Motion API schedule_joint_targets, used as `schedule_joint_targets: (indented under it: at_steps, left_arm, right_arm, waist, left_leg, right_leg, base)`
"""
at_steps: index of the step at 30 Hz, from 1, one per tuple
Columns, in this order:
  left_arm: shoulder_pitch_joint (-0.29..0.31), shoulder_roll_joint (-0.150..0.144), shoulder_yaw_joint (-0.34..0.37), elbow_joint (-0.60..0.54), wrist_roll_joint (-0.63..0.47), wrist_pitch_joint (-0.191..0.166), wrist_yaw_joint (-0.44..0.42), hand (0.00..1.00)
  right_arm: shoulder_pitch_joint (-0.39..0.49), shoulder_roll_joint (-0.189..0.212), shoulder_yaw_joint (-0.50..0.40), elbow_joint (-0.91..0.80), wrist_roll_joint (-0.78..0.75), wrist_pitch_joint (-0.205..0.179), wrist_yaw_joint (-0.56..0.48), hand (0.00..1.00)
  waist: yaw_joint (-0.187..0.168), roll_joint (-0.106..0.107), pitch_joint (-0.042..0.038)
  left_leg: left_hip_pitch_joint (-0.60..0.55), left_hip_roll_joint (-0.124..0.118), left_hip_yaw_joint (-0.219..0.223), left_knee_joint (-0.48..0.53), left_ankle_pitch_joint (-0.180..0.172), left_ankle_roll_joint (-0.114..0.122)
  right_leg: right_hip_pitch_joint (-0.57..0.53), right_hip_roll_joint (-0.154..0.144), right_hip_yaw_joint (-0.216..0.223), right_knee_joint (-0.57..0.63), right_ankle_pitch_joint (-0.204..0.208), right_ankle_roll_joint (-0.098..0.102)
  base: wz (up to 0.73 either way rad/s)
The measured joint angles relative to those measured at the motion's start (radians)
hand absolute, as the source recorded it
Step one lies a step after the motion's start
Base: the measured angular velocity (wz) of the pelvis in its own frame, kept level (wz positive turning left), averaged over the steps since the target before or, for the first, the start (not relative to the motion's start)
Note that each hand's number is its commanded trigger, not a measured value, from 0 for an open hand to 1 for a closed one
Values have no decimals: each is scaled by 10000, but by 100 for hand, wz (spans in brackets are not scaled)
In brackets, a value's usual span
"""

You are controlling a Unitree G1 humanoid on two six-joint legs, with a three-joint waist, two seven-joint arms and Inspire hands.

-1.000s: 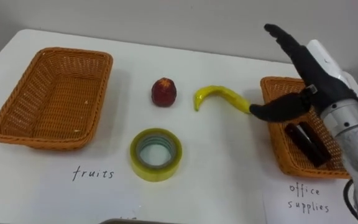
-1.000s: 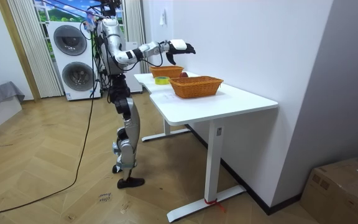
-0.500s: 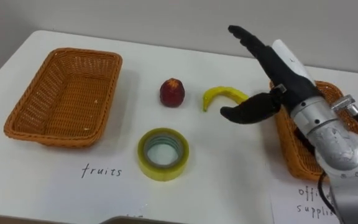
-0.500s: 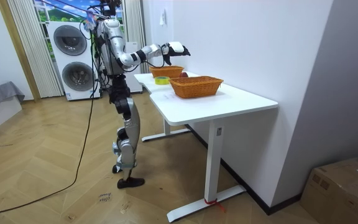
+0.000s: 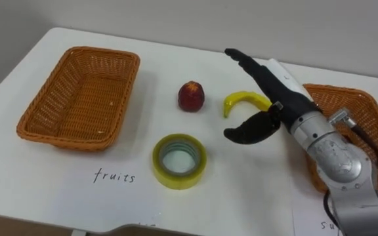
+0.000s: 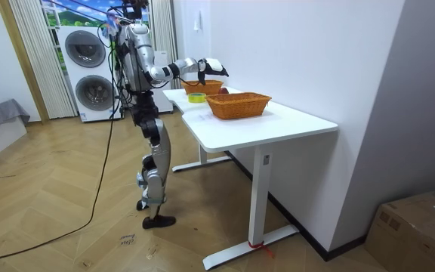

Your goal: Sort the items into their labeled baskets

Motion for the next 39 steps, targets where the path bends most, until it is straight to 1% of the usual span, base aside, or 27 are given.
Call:
schedule_joint_targets:
  at_steps: [3, 5, 9, 10, 12, 17, 19, 21, 27, 30, 31, 34, 39]
  left_arm:
    - [-21, 0, 0, -116, -1, 0, -26, 0]
    - [-27, 0, -3, -190, 8, -1, -41, 0]
    - [-110, -12, -6, -192, 66, -4, -55, 0]
    - [-114, -28, -7, -191, 107, -4, -49, 0]
    - [-142, -64, -7, -192, 113, -14, -25, 0]
    - [-219, -87, 0, -192, 129, -29, -4, 0]
    - [-212, -94, 1, -192, 140, -27, -4, 0]
    - [-206, -95, 3, -192, 142, -24, -3, 0]
    - [-196, -118, -14, -192, 140, -13, 28, 0]
    - [-197, -169, -44, -194, 135, 0, 28, 0]
    - [-201, -164, -173, -194, 133, 8, 28, 0]
    - [-223, -201, -212, -188, 133, 7, 20, 0]
    - [-224, -195, -202, -181, 138, 8, 7, 0]
  right_arm:
    - [0, 1, 0, 38, 3, 0, 0, 0]
    - [0, 4, 1, 39, -19, 0, 0, 0]
    - [-1, 197, 3, 91, -357, -2, -16, 0]
    - [-1, 259, 7, 182, -358, -5, -29, 0]
    - [-1, 267, 14, 376, -357, -5, -33, 0]
    - [0, 267, 29, 504, -354, -3, -33, 0]
    - [0, 267, 45, 504, -357, -3, -33, 0]
    - [-1, 270, 106, 504, -371, -3, -32, 0]
    - [0, 381, 795, 520, -423, 21, 12, 0]
    - [-15, 634, 850, 653, -401, 30, 26, 0]
    - [-19, 680, 876, 730, -398, 41, 26, 0]
    - [-18, 681, 942, 761, -421, 143, 26, 0]
    - [-40, 682, 1085, 758, -406, 166, 32, 0]
  waist:
    - [53, -7, -5]
    - [56, -31, -20]
    - [125, -58, -38]
    - [136, -60, -39]
    - [152, -60, -39]
    - [384, -61, -35]
    - [412, -61, -35]
    - [442, -65, -35]
    - [469, -72, -31]
    - [530, -77, -26]
    - [529, -79, -25]
    - [589, -84, -17]
    - [635, -135, 11]
  left_leg:
    - [-16, -10, -40, -4, 0, 1]
    - [-67, -34, -144, 1, 11, 18]
    - [-87, -59, -177, 3, 22, 35]
    - [-83, -131, -177, 15, 31, 50]
    - [-78, -149, -179, 26, 54, 82]
    - [-82, -142, -180, -19, 65, 106]
    - [-88, -147, -191, -9, 68, 109]
    - [-114, -169, -231, 10, 72, 110]
    - [-166, -191, -417, 17, 106, 88]
    - [-185, -191, -481, 21, 110, 87]
    - [-193, -191, -513, 28, 112, 88]
    - [-220, -200, -578, 28, 121, 106]
    - [-249, -217, -612, 24, 131, 124]
  right_leg:
    - [0, -20, -60, 1, -2, 2]
    - [-9, -70, -214, 1, -3, 5]
    - [-16, -75, -235, 1, -3, 6]
    - [-16, -84, -235, 0, -3, 6]
    - [-18, -109, -237, -6, -3, 8]
    - [-16, -145, -246, -2, 6, 29]
    - [-11, -148, -256, -1, 7, 31]
    - [-10, -148, -281, 0, 7, 31]
    - [2, -157, -477, -10, 7, 30]
    - [11, -160, -507, -11, 7, 31]
    - [17, -168, -512, -9, 7, 31]
    - [18, -195, -523, -8, 6, 32]
    - [-1, -211, -494, -1, 1, 41]
  base:
    - [5]
    - [12]
    - [5]
    - [0]
    - [0]
    - [0]
    - [2]
    - [5]
    - [8]
    - [7]
    - [7]
    - [7]
    - [2]
